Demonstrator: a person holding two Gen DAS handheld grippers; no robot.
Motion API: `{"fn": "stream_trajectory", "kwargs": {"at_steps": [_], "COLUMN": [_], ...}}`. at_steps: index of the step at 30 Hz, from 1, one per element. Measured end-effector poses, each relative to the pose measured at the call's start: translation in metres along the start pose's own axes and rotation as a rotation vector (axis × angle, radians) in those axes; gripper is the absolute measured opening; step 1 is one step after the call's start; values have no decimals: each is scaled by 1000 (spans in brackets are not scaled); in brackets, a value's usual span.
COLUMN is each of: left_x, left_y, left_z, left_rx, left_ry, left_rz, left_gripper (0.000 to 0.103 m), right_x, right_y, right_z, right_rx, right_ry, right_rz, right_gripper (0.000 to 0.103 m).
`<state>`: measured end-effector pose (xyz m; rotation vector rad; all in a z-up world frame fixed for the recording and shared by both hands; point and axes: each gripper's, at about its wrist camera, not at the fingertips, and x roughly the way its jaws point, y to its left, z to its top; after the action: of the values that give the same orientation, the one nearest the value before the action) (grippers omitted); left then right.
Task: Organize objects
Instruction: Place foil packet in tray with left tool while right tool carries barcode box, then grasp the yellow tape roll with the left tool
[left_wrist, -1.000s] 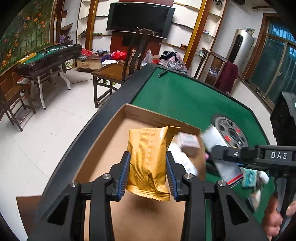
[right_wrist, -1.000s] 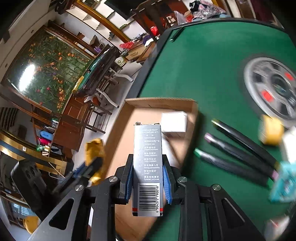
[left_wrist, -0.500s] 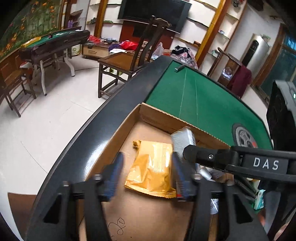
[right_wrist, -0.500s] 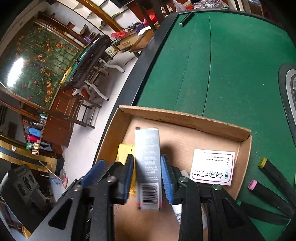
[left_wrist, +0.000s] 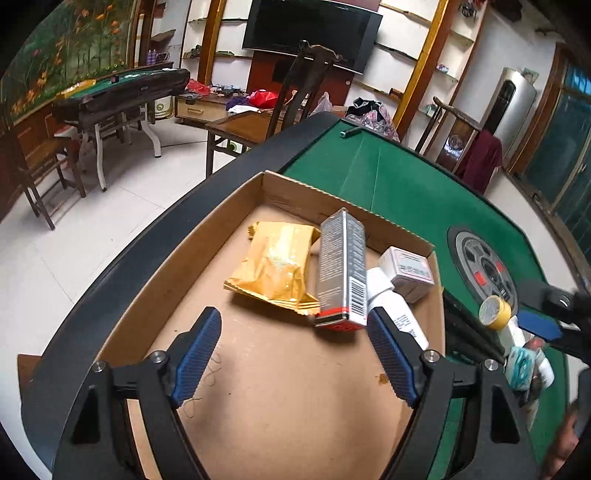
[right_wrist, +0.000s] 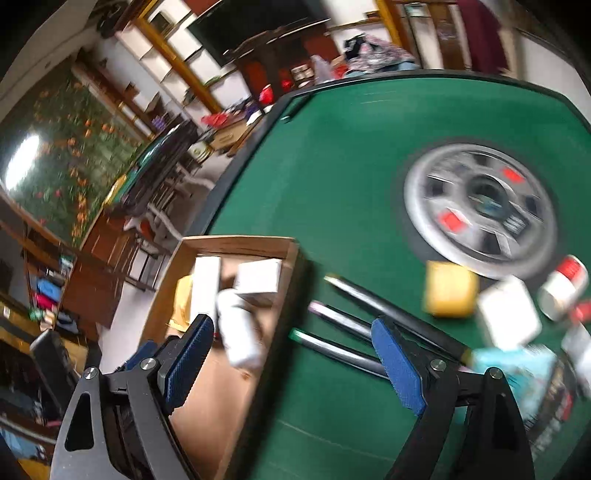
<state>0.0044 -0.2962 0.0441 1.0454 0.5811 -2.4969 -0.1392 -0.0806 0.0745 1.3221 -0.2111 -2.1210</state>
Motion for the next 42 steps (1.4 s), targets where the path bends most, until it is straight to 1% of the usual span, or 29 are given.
{"fn": "stream_trajectory", "kwargs": {"at_steps": [4, 7, 10, 12, 13, 14, 15, 16, 17, 18, 19, 21, 22, 23, 25, 27, 30, 31, 32, 33, 34, 35, 36, 37, 38, 39, 40, 41, 42], "left_x": [-2, -14, -30, -40, -43, -44, -41, -35, -29, -21, -16, -2, 3, 10, 26, 40, 56, 62, 71, 73, 76, 78, 79, 77, 75, 75, 73, 72, 70], "left_y": [-4, -10, -26, -46, -62, -73, -88, -106, -117, -132, -143, -167, -174, -182, -197, -209, -222, -223, -225, -226, -229, -234, -240, -250, -262, -269, -281, -289, -295], "left_z": [-6, -3, -3, -5, -10, -14, -19, -26, -29, -35, -39, -46, -47, -48, -50, -48, -42, -42, -41, -38, -38, -38, -39, -43, -47, -50, -57, -62, -65], "left_rx": [9, 42, 55, 100, 141, 171, 203, 233, 242, 251, 255, 269, 271, 274, 282, 294, 310, 313, 303, 286, 291, 300, 322, 370, 427, 462, 525, 565, 593], "left_ry": [7, -39, -65, -85, -88, -82, -62, -21, -1, 33, 46, 76, 86, 99, 126, 116, 122, 144, 175, 164, 172, 182, 185, 175, 169, 168, 169, 178, 188], "left_rz": [12, 28, 17, 4, -1, -5, -10, -28, -38, -44, -32, 20, 30, 44, 110, 185, 225, 220, 198, 167, 141, 103, 64, 35, 1, -20, -45, -69, -100], "left_gripper": [81, 81, 81, 84, 87, 87, 87, 87, 87, 87, 87, 87, 87, 87, 87, 87, 87, 87, 87, 87, 86, 81, 79, 71, 67, 63, 56, 51, 48], "right_x": [-34, -62, -89, -104, -109, -113, -114, -115, -113, -111, -110, -112, -112, -114, -116, -120, -125, -126, -126, -127, -127, -128, -129, -129, -128, -127, -127, -126, -126], "right_y": [-37, -63, -88, -108, -118, -131, -140, -150, -160, -166, -173, -180, -182, -187, -193, -200, -201, -200, -200, -200, -201, -201, -202, -203, -204, -207, -209, -212, -213], "right_z": [-24, -40, -45, -45, -45, -46, -45, -45, -43, -43, -42, -42, -43, -44, -46, -45, -46, -46, -47, -47, -47, -47, -47, -47, -47, -47, -47, -47, -48], "right_rx": [23, 16, -2, 5, 12, 22, 28, 33, 39, 41, 40, 38, 37, 41, 57, 82, 94, 95, 98, 102, 105, 110, 118, 124, 133, 143, 152, 164, 172], "right_ry": [-39, -81, -136, -191, -220, -255, -274, -289, -306, -313, -321, -336, -345, -355, -364, -354, -368, -369, -370, -371, -370, -370, -371, -370, -364, -356, -350, -343, -340], "right_rz": [-9, -43, -112, -175, -207, -253, -278, -302, -333, -346, -353, -363, -360, -350, -328, -280, -238, -227, -217, -209, -204, -197, -192, -190, -185, -177, -172, -168, -167], "right_gripper": [91, 91, 93, 94, 94, 95, 95, 95, 95, 95, 95, 94, 94, 95, 95, 95, 95, 95, 95, 95, 95, 95, 95, 95, 95, 96, 96, 96, 96]}}
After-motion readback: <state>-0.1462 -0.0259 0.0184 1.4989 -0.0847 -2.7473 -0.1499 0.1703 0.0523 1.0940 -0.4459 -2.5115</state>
